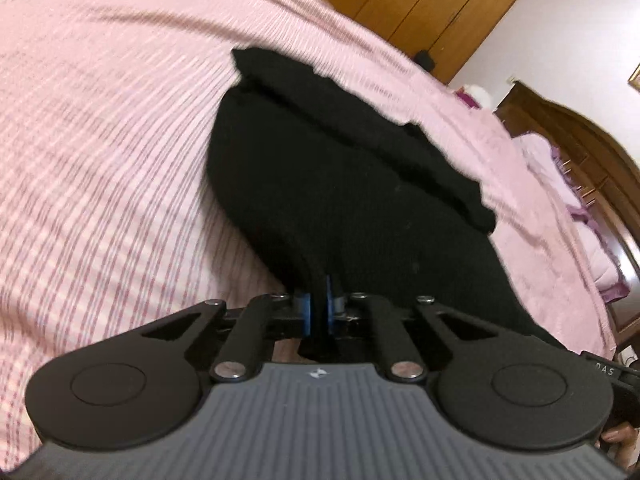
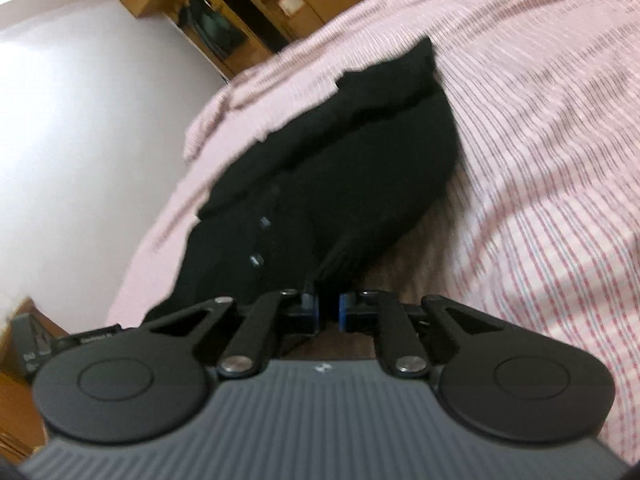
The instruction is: Fold small clothes
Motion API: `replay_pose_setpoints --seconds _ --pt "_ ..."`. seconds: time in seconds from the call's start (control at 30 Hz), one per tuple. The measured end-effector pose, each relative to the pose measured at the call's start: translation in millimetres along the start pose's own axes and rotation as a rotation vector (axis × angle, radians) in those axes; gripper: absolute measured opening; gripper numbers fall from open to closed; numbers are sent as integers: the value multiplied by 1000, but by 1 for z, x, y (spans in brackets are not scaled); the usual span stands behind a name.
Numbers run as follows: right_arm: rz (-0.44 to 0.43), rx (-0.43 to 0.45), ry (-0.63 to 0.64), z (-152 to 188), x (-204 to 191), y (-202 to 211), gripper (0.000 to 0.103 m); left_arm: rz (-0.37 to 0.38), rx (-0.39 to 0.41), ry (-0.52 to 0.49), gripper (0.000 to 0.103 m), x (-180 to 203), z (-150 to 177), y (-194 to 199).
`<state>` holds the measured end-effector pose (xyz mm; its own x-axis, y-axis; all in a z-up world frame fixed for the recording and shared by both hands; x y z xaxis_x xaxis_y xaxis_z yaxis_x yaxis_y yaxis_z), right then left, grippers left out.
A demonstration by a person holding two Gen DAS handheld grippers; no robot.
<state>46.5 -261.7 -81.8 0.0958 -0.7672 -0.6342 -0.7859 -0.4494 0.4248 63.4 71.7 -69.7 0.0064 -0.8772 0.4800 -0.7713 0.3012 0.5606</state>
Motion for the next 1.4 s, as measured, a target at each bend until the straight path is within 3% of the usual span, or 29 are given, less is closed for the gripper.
replay_pose_setpoints --seconds 0.37,0.77,1.17,1.4 --pt "-25 192 -2 -85 -26 -17 10 5 150 45 8 36 -86 -11" --pt "7 287 46 -177 -37 -79 10 -10 254 22 8 67 -186 -67" --pt "109 326 217 -244 -42 -164 10 -81 254 -18 8 65 -262 -172" --pt "180 278 234 -246 -16 -226 10 -172 190 -71 8 39 -267 -245"
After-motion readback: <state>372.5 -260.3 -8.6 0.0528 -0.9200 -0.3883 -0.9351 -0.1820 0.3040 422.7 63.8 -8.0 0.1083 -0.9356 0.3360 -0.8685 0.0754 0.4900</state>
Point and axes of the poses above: each gripper's, at about its wrist camera, not at the fingertips, and y roughly against the way its jaws point, x to its right, z to its underside, the point moved 10 cm from there along -y, roughly the way its jaws point, and after that the axes turned 4 degrees about x, right-handed, at the moved point
